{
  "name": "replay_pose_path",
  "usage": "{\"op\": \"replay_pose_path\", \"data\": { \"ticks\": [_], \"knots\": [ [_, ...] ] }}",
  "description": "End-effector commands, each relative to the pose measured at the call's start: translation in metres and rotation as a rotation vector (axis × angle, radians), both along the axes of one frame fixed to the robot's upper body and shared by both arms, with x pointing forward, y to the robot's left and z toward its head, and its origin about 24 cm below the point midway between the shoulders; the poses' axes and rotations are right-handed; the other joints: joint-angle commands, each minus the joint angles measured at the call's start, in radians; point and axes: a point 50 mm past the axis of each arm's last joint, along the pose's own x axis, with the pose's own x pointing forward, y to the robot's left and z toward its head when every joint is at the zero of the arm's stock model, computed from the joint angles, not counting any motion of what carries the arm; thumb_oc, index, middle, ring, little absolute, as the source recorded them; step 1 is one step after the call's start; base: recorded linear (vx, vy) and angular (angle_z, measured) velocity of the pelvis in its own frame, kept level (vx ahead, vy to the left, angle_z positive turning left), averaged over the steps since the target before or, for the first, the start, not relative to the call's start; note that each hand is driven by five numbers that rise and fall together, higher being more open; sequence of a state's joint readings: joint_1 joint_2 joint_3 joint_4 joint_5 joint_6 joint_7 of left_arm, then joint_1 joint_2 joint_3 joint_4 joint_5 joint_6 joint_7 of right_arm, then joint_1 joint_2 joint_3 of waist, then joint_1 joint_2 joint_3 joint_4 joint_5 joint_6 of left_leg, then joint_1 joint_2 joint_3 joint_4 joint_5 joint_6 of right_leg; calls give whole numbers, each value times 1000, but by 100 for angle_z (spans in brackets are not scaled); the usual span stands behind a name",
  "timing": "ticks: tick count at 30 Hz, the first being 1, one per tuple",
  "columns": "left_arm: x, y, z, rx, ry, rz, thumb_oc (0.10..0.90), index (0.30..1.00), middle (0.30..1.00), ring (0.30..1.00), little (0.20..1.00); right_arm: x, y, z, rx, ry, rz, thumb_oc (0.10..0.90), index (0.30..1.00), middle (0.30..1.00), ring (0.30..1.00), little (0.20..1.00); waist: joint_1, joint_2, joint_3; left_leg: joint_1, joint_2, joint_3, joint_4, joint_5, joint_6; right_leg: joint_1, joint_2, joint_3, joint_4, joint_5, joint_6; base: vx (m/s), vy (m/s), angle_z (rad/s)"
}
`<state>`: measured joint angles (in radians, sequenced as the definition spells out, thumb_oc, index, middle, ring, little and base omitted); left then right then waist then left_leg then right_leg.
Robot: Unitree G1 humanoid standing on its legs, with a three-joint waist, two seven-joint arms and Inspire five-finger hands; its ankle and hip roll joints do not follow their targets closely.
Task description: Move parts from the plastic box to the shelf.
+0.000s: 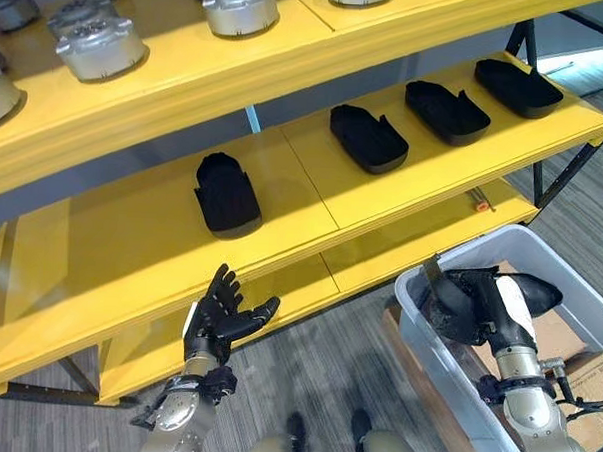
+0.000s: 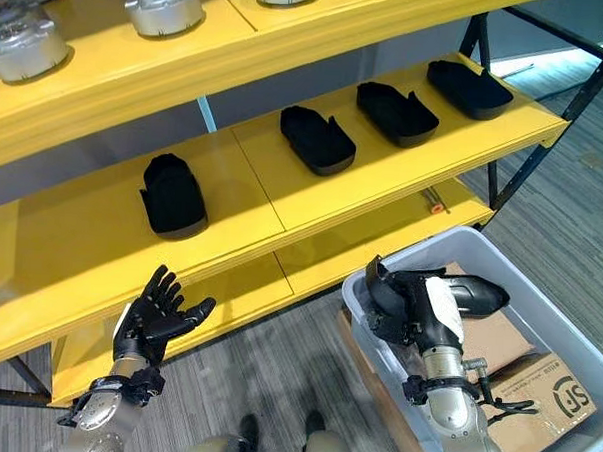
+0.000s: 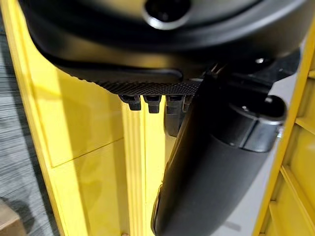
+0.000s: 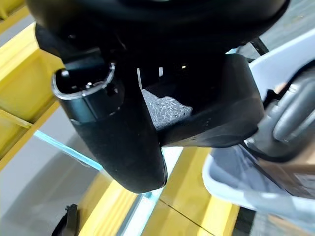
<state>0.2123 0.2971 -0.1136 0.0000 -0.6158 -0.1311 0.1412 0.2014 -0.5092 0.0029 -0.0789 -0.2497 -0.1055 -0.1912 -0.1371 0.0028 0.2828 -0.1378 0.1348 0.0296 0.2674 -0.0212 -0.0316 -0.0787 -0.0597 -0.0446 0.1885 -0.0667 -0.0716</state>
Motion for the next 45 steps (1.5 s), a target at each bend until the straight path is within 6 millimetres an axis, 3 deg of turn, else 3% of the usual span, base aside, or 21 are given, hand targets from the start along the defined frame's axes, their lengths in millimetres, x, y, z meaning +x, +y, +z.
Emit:
{"op": "replay_pose_path", "data": {
  "ticks": [1,3,5,6,8,9,10,12,15,21,30,35,38,40,42,44,45],
  "knots": [
    [6,15,42,51,-220,48,900,1000,1000,1000,1000,15,13,67,-1,-384,95,400,300,300,300,300,18,1,-66,58,163,12,-231,215,-47,36,65,43,18,-95,66,100,87,25],
    [8,15,42,47,-219,49,900,1000,1000,1000,1000,17,9,67,-13,-389,69,400,300,300,300,300,22,13,-57,48,216,44,-299,283,-72,35,72,34,68,-130,66,96,119,9],
    [10,14,42,44,-220,47,900,1000,1000,1000,1000,16,4,68,-34,-393,44,400,300,300,300,300,27,26,-44,46,241,56,-337,314,-92,29,70,28,120,-161,74,71,125,4],
    [10,14,42,43,-220,47,900,1000,1000,1000,1000,16,4,68,-35,-393,44,400,300,300,300,300,28,27,-44,48,242,56,-340,315,-93,28,71,28,123,-163,74,43,128,-7],
    [9,12,40,36,-212,36,900,1000,1000,1000,1000,13,0,65,-49,-381,19,400,300,300,300,300,25,63,-49,61,275,93,-355,328,-132,21,66,9,154,-197,85,62,222,-22],
    [9,12,40,36,-212,35,900,1000,1000,1000,1000,12,0,65,-50,-381,18,400,300,300,300,300,25,64,-50,59,276,92,-355,329,-133,19,68,8,155,-197,84,112,354,-4],
    [9,12,40,35,-213,33,900,1000,1000,1000,1000,10,-2,64,-48,-381,4,400,300,300,300,300,26,79,-61,61,275,107,-355,305,-141,21,48,-2,147,-200,99,88,238,19],
    [9,12,40,38,-211,30,900,1000,1000,1000,1000,9,-2,62,-51,-375,-1,400,300,300,300,300,28,81,-65,65,274,114,-355,305,-144,22,42,-7,143,-196,100,96,232,29],
    [9,11,41,35,-218,17,900,1000,1000,1000,1000,5,-2,57,-47,-348,-17,400,300,300,300,300,35,80,-80,66,236,134,-334,267,-138,82,-19,-16,58,-157,136,142,297,24],
    [10,13,42,51,-221,10,900,1000,1000,1000,1000,8,0,55,-45,-328,-13,400,300,300,300,300,50,42,-91,21,150,120,-214,160,-107,172,-116,-19,-87,-90,186,104,236,8],
    [13,15,48,71,-237,-1,900,1000,1000,1000,1000,14,8,56,-37,-320,30,400,300,300,300,300,70,-11,-113,-49,81,109,-90,57,-69,200,-206,-23,-141,-36,234,76,164,2],
    [16,16,53,98,-252,-17,900,1000,1000,1000,1000,16,11,59,-20,-334,40,400,300,300,300,300,81,-19,-131,-121,12,87,3,-25,-14,186,-279,-41,-132,46,254,95,234,23],
    [17,20,49,113,-229,-3,900,1000,1000,1000,1000,18,16,53,4,-315,44,400,300,300,300,300,79,-15,-123,-94,-46,87,-28,-49,42,118,-306,17,-24,174,242,71,295,10],
    [14,24,48,122,-222,21,900,1000,1000,1000,1000,21,20,50,27,-305,49,400,300,300,300,300,66,-1,-91,-61,-79,88,-62,-51,71,32,-297,78,69,265,218,21,356,8],
    [12,26,46,125,-213,37,900,1000,1000,1000,1000,22,23,47,43,-295,59,400,300,300,300,300,62,13,-78,-22,-93,103,-108,-54,83,-9,-253,52,96,196,201,76,311,-12],
    [12,25,45,122,-211,37,900,1000,1000,1000,1000,22,23,44,52,-280,63,400,300,300,300,300,42,21,-64,34,-106,106,-179,-45,86,-100,-116,34,103,57,187,112,209,-29],
    [12,24,45,122,-212,35,900,1000,1000,1000,1000,22,23,44,54,-280,69,400,300,300,300,300,44,19,-59,44,-112,114,-193,-38,86,-119,-93,13,97,42,183,84,112,-27]
  ]
}}
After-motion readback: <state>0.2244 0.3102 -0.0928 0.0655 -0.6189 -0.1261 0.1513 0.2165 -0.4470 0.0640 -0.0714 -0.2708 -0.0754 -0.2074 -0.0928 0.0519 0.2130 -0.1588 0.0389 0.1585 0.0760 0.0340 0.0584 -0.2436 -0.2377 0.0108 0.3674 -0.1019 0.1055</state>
